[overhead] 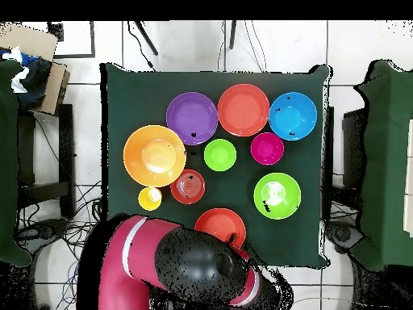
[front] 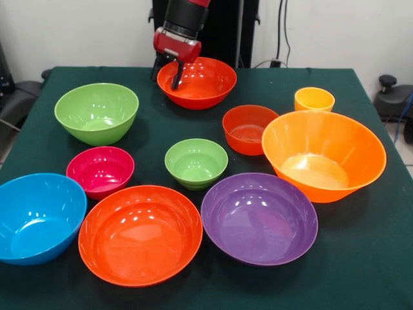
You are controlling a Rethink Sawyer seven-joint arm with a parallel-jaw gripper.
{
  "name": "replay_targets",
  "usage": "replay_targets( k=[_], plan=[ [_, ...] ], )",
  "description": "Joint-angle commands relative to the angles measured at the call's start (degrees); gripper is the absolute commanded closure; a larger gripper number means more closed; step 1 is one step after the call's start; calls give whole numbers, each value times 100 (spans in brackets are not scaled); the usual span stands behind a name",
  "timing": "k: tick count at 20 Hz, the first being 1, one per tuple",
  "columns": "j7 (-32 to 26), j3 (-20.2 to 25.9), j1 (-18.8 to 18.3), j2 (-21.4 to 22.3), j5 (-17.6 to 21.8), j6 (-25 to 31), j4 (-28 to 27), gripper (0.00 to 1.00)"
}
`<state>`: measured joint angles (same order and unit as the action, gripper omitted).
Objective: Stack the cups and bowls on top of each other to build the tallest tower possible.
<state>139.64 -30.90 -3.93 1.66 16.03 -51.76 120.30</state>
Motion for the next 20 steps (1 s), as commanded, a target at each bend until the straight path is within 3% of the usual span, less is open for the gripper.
replay_targets(
  k=[1,20],
  plan=[
    [310,688,100,-191,-474,169,-937,0],
    [261,625,152,-96,-464,353,-915,0]
  ],
)
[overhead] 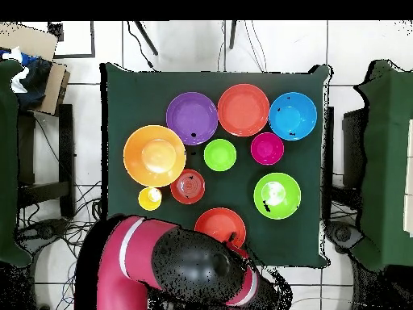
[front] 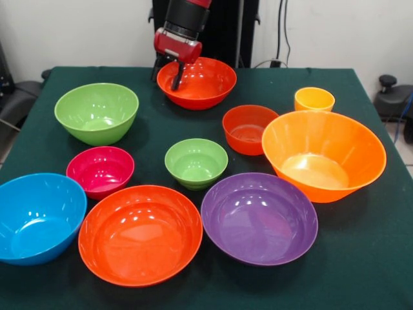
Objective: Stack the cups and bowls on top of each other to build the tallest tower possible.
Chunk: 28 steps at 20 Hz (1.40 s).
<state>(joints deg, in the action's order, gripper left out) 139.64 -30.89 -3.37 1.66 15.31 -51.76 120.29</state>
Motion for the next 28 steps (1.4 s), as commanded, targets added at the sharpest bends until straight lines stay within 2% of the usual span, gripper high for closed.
replay_targets(
  k=[1,28],
  plan=[
    [261,626,94,-88,-383,371,-915,0],
    [207,548,167,-73,-446,432,-899,0]
  ],
)
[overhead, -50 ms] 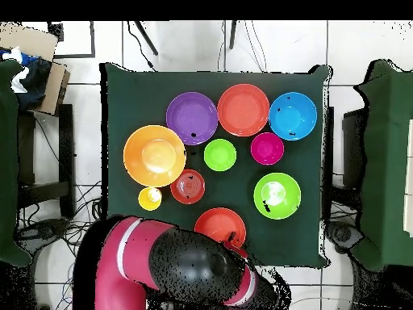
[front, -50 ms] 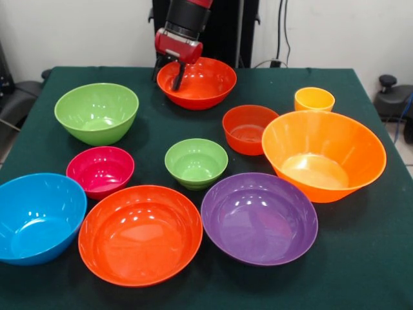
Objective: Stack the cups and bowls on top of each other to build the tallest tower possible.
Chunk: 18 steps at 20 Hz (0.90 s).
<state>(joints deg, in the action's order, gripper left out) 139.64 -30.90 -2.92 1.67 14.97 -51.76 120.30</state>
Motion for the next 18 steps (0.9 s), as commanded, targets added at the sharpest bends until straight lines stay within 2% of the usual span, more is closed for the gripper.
replay_targets(
  k=[1,4,5,18],
  plan=[
    [207,550,124,-75,-417,435,-898,0],
    [210,556,116,-61,-400,470,-893,0],
    [229,576,94,-48,-375,503,-890,100],
    [324,753,-93,213,-115,995,-779,100]
  ],
)
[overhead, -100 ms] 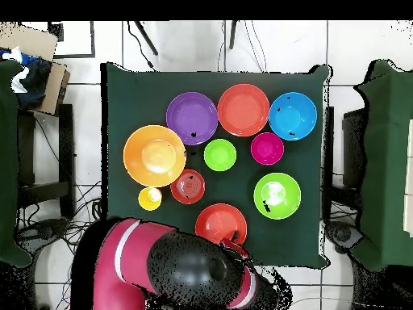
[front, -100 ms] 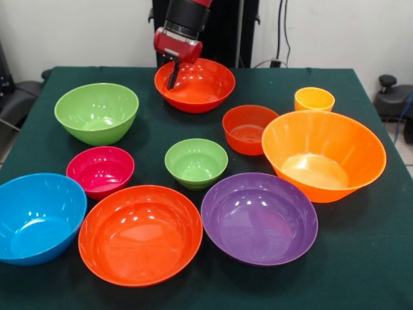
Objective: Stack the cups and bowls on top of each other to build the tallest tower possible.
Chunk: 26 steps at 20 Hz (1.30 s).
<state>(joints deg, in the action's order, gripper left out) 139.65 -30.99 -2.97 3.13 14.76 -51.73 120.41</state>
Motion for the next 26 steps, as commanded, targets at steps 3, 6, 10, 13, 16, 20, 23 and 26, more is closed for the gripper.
replay_targets(
  k=[3,6,10,13,16,20,23,26],
  plan=[
    [364,761,-71,304,-13,1184,-560,100],
    [376,777,-111,867,362,1613,-170,100],
    [382,830,-256,1614,887,2163,261,100],
    [355,953,-454,2175,1260,2653,461,100],
    [285,1154,-727,2855,1618,3275,691,100],
    [200,1349,-966,3384,1841,3731,893,100],
    [178,1399,-1035,3459,1890,3812,885,100],
    [192,1413,-1026,3505,1892,3863,884,100]
  ],
)
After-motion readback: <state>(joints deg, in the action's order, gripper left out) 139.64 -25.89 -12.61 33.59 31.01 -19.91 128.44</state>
